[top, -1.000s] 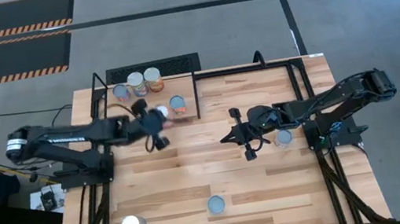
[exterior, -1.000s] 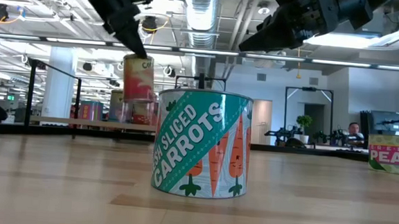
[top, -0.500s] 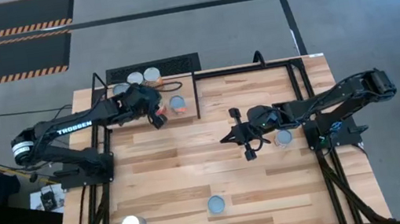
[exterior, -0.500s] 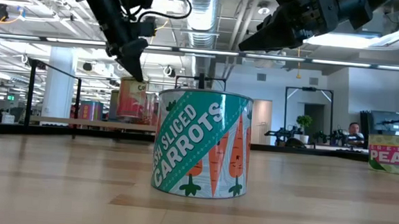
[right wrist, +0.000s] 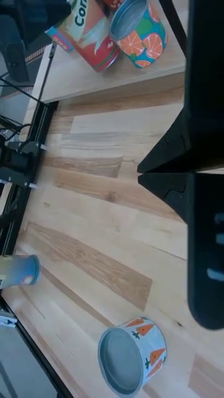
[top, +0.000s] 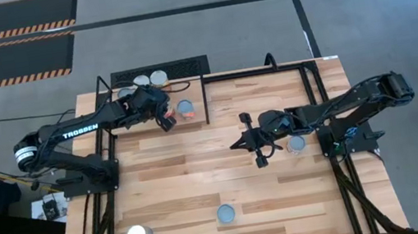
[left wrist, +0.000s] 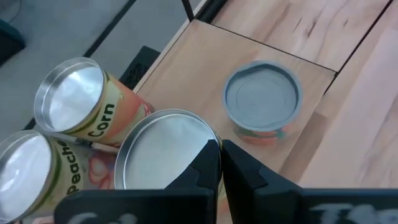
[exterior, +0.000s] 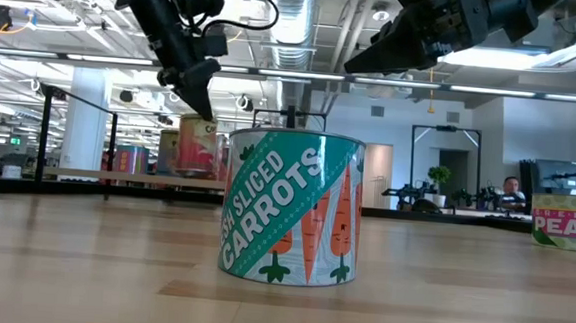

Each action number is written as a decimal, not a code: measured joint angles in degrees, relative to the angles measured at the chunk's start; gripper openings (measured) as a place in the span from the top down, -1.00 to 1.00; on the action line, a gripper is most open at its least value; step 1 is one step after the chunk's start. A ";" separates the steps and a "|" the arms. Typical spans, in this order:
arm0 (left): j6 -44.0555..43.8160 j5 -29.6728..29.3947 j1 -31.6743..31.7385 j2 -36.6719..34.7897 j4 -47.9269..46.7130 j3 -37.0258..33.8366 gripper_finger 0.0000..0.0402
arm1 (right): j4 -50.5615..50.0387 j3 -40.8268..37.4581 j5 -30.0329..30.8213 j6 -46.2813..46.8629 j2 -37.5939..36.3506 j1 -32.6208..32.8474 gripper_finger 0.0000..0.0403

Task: Pick and place cans onto a shelf
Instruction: Put the canned corn on the shelf aligned with the other canned corn

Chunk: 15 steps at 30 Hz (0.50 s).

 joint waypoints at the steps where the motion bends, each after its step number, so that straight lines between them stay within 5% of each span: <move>1: 0.00 0.00 0.00 0.25 0.49 -0.21 1.00 | 0.00 0.00 0.00 0.06 0.00 0.00 0.95; 15: -0.05 0.20 0.24 1.29 2.11 -0.75 0.99 | -0.01 0.00 -0.09 -0.08 0.00 0.72 0.94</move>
